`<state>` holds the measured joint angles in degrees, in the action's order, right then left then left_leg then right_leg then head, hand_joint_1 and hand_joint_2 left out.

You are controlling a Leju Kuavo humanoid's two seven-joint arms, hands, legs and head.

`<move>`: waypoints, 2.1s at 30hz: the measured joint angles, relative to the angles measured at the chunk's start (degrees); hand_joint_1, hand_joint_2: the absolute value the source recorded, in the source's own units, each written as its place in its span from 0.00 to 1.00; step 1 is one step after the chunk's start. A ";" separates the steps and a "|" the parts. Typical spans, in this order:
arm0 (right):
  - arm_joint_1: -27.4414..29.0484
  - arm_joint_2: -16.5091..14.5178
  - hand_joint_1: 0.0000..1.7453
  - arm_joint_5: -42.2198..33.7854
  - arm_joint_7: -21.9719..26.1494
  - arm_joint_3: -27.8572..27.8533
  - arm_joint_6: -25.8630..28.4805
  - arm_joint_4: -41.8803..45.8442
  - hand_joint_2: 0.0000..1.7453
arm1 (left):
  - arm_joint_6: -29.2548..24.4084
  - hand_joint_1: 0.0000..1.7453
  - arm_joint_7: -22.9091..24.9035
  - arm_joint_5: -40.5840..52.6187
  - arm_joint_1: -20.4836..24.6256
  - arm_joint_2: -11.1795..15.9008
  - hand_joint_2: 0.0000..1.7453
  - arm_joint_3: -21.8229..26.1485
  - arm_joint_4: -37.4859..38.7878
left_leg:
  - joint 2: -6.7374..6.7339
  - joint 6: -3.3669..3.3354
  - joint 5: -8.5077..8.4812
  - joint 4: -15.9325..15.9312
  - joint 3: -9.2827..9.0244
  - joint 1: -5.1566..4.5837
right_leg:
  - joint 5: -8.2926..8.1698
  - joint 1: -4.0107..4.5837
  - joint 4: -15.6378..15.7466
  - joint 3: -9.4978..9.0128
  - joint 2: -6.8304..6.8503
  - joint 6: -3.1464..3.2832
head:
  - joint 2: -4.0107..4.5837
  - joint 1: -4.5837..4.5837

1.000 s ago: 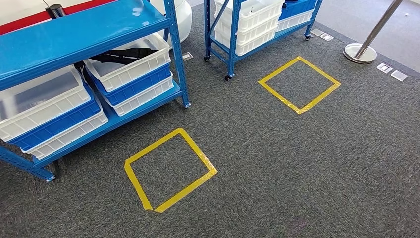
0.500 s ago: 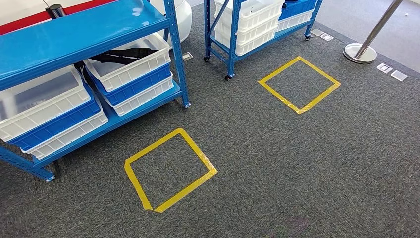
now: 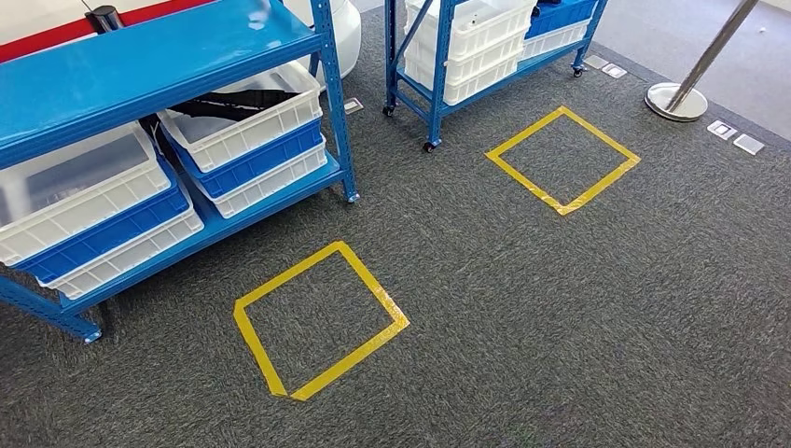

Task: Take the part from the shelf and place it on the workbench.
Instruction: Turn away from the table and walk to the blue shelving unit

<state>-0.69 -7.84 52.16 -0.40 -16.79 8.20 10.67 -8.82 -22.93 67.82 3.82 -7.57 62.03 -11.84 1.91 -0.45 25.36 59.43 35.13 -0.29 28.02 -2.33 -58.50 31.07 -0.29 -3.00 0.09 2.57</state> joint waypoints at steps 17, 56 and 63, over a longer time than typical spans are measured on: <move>-0.03 0.33 0.00 0.92 0.33 -0.05 0.37 0.00 0.00 | -0.28 0.00 -0.20 0.00 0.08 -0.17 0.00 0.04 -0.01 | 0.10 0.91 0.53 -1.24 -1.56 0.84 | -0.46 0.32 0.25 0.39 -0.02 0.54 | 0.00 -0.28; 0.50 -0.04 0.00 0.97 0.73 -0.25 0.16 -0.07 0.00 | 0.58 0.00 0.68 -0.15 -0.17 -0.25 0.00 0.58 0.01 | -1.35 2.20 6.22 12.08 4.22 1.62 | 0.50 0.32 0.09 -1.20 0.17 2.36 | 0.00 -0.06; 0.34 -0.23 0.00 0.96 1.08 -0.27 0.20 -0.07 0.00 | 0.71 0.00 0.66 -0.15 -0.37 -0.21 0.00 0.67 0.06 | -1.84 0.47 1.22 1.08 -0.06 1.51 | 2.78 0.35 0.30 -3.96 0.26 -0.52 | 0.00 -0.01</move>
<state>-0.35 -8.07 53.11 0.68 -17.06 8.39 10.60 -8.12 -22.27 67.67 3.46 -7.78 62.70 -11.78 0.07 0.02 26.58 60.51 35.07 1.22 30.81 -1.98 -58.20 27.11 -0.03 -3.52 0.09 2.56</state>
